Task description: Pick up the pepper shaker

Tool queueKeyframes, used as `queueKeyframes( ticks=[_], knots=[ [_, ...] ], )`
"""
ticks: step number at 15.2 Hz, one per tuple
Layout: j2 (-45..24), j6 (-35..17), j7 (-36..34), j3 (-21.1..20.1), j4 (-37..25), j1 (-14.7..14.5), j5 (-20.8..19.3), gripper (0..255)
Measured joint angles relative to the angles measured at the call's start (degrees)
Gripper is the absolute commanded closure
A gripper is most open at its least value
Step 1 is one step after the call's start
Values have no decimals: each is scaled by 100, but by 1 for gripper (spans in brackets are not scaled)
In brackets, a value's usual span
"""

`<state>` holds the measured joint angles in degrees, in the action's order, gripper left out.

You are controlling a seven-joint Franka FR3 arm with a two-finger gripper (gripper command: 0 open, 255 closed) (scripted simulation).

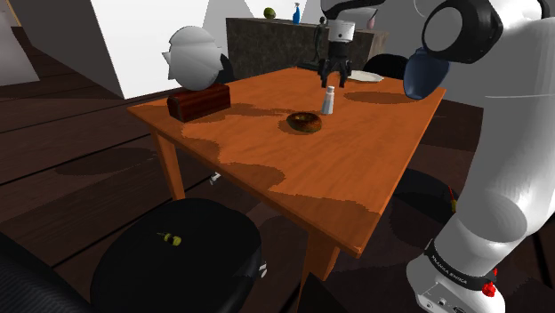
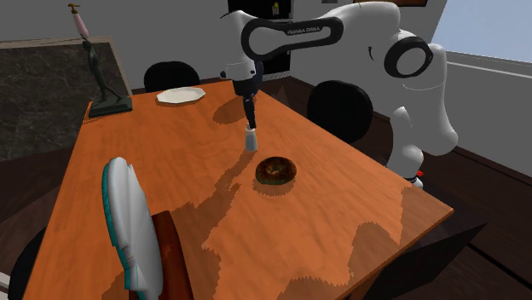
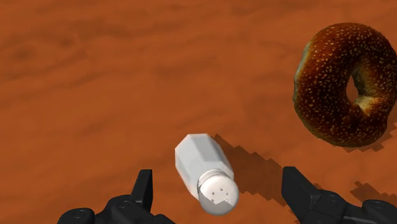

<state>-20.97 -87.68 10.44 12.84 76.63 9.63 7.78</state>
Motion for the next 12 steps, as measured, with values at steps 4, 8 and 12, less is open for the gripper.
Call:
queueKeyframes(
  ticks=[4,8,12],
  knots=[
    [-9,-242,15,-4,234,-13,2,255],
    [4,-270,15,-5,264,-17,1,255],
    [7,-272,16,-4,269,-17,1,255]
  ],
)
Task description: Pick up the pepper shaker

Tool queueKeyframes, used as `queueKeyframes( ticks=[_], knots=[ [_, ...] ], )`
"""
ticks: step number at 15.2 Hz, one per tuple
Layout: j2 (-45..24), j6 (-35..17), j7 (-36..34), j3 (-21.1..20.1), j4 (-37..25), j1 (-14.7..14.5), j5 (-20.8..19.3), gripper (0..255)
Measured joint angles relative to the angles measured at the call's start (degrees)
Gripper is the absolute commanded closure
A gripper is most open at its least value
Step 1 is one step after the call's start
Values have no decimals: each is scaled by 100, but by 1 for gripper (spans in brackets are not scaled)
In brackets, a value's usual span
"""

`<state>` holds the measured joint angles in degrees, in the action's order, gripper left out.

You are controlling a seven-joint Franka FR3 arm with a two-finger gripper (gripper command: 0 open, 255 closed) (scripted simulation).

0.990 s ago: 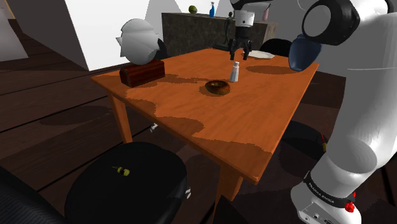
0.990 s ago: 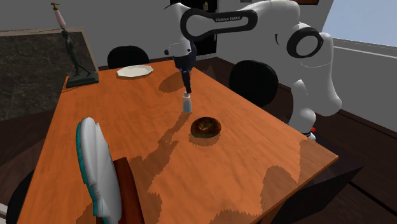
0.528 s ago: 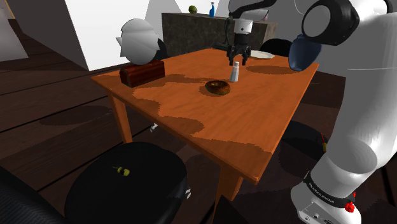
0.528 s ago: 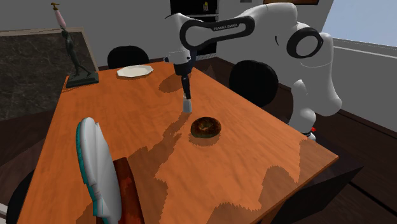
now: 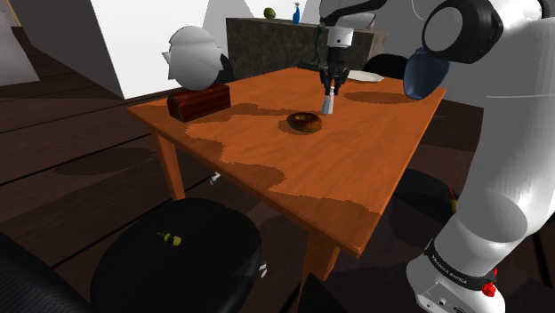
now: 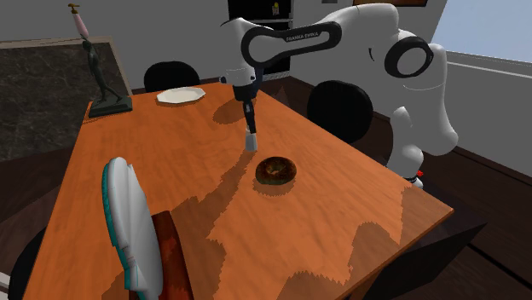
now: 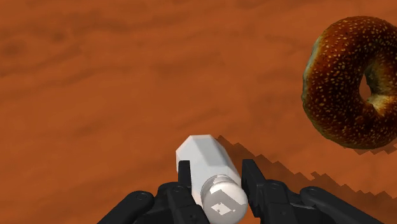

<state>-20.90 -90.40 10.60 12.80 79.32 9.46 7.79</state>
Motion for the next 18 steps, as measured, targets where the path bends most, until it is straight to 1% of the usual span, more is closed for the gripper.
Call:
queueKeyframes(
  ticks=[2,5,18],
  knots=[
    [4,-4,1,0,6,0,0,255],
    [-12,157,-12,2,-162,9,1,255],
    [-272,1256,-66,7,-1521,125,59,255]
  ],
)
